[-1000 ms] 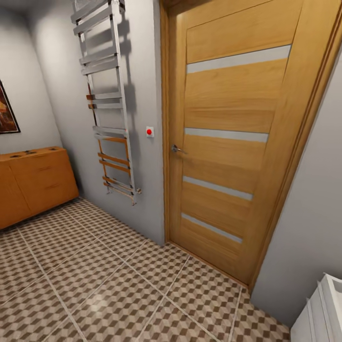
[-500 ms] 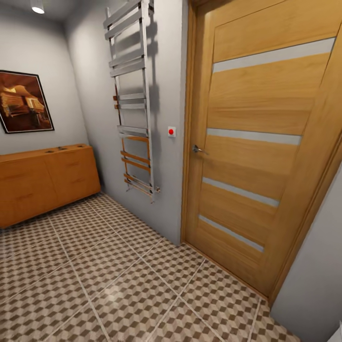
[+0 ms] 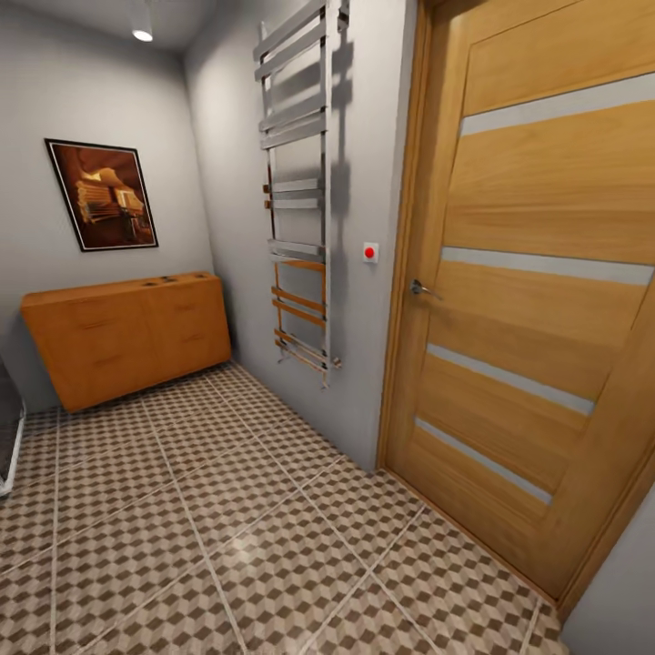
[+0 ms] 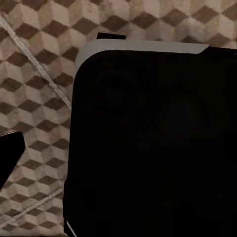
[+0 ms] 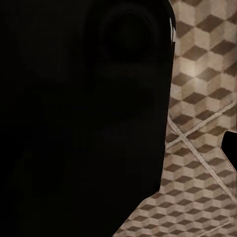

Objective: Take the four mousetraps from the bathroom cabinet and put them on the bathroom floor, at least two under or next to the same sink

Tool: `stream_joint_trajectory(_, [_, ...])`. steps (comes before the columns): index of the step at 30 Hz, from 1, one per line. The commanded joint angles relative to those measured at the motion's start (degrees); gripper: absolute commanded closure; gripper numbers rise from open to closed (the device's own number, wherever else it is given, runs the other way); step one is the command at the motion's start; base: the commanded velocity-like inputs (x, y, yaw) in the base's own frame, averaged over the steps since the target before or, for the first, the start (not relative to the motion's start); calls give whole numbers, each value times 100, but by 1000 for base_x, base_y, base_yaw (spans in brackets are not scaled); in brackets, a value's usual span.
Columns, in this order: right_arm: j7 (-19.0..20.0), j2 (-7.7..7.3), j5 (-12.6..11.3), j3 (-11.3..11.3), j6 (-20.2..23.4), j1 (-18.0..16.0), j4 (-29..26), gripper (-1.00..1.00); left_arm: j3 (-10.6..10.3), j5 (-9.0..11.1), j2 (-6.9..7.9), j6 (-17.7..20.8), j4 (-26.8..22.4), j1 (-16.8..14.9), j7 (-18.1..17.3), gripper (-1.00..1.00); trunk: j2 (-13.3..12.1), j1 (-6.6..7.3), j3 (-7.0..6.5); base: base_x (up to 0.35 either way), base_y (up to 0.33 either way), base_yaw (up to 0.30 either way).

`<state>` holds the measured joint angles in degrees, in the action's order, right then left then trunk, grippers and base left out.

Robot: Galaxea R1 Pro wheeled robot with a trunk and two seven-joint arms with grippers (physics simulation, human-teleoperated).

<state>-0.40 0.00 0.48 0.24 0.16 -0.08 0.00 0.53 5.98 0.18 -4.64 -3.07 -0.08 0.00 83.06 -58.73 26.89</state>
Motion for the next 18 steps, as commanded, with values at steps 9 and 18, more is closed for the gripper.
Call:
stream_joint_trajectory(9, [-4, 0, 5, 2, 2, -1, 0, -100, -3, 53, -1, -11, -1, -1, 0, -100, 2, 0, 4, 0, 0, 270])
stream_joint_trajectory(18, [-4, 0, 4, 2, 2, -1, 0, -100, -3, 53, -1, -11, -1, -1, 0, -100, 2, 0, 4, 0, 0, 270])
